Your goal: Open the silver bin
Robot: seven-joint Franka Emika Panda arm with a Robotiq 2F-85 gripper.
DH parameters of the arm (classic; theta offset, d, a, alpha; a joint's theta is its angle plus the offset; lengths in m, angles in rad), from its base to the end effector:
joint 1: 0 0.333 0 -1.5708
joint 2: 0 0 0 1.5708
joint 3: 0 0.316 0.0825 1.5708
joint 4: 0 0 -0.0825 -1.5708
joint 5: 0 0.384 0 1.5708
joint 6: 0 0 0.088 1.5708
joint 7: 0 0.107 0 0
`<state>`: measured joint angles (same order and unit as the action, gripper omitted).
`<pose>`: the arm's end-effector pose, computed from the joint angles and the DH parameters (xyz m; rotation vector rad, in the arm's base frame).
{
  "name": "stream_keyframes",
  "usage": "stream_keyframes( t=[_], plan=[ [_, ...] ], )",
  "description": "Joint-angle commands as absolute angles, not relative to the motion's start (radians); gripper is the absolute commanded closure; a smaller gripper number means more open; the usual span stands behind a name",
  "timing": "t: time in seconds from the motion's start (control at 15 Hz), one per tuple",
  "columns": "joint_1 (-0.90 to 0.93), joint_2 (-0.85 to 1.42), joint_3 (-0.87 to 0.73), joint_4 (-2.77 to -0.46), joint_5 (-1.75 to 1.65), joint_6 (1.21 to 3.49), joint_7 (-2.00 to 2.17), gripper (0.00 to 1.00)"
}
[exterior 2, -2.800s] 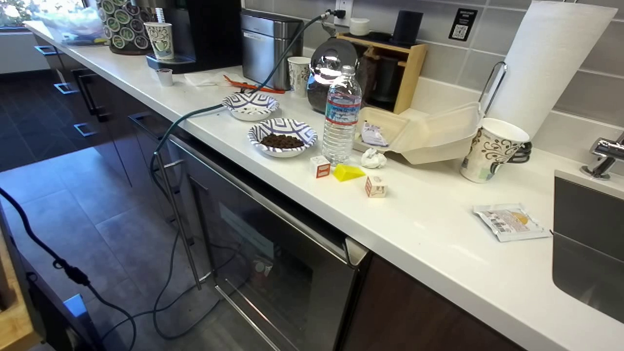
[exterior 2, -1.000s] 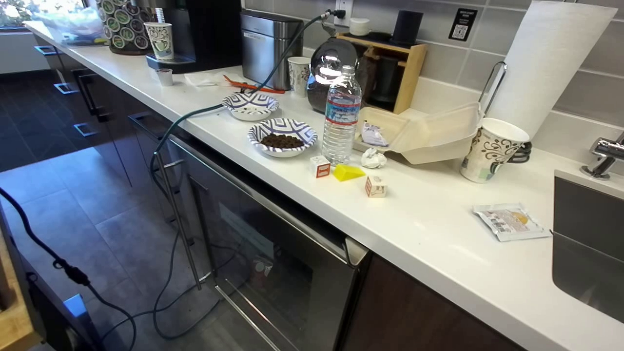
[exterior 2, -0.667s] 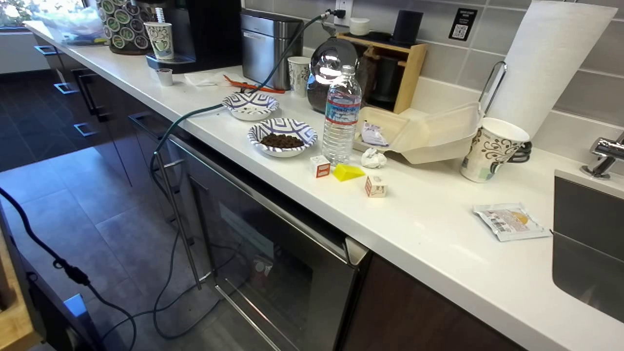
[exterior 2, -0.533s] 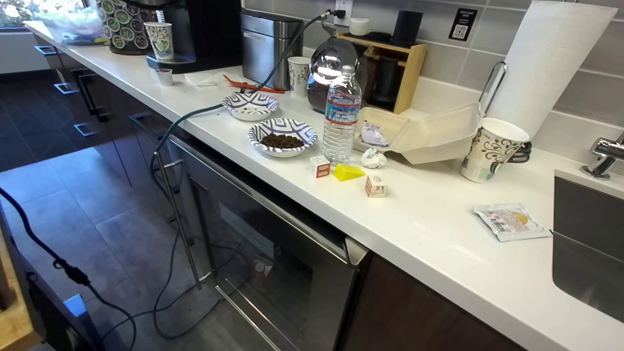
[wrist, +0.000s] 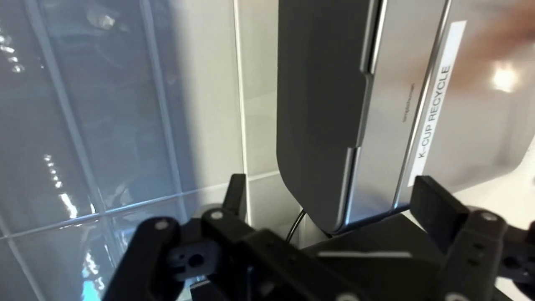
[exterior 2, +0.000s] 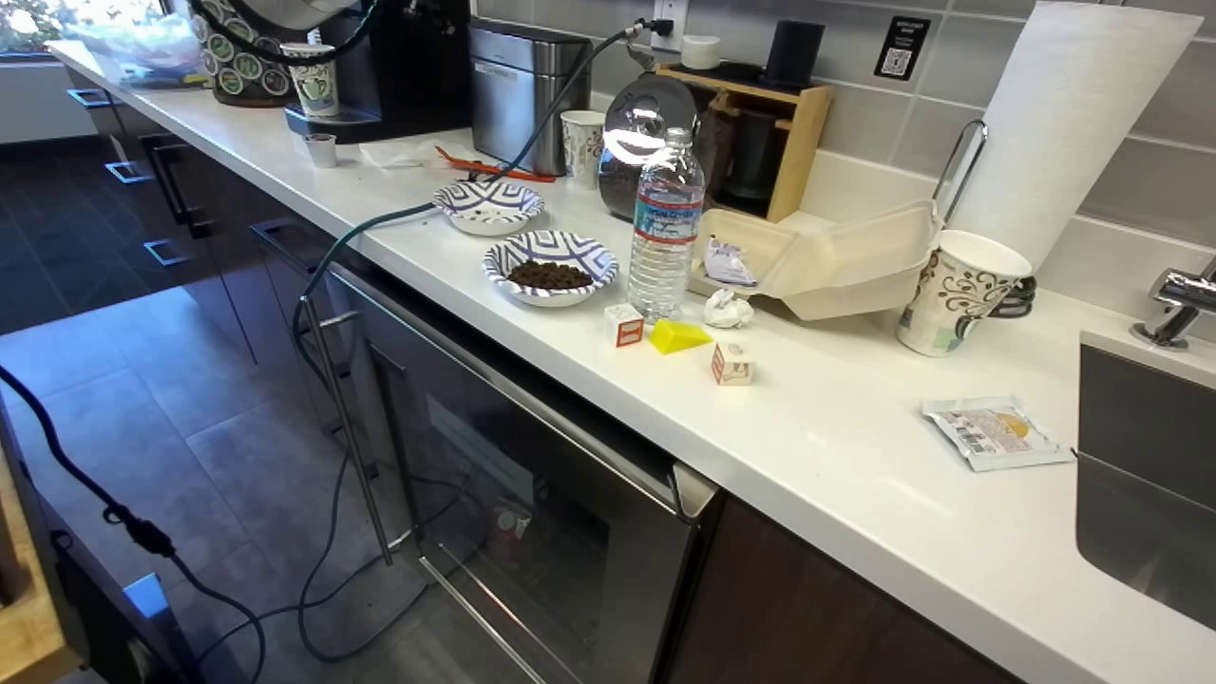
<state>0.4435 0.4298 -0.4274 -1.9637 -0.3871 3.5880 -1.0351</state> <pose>0.6468 0.0947 0.4098 1.4480 1.5946 1.1261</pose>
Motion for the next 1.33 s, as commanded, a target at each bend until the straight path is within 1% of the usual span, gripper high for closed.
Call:
stream_keyframes(
  t=[0.0,0.53,1.27],
  plan=[
    [0.522,0.485,-0.504,-1.957,-0.27,3.621,-1.084,0.0],
    [0.633,0.564,-0.627,-1.91,-0.11,3.658,-1.134,0.0],
    [0.662,0.654,-0.672,-1.838,-0.023,3.656,-1.125,0.0]
  ],
)
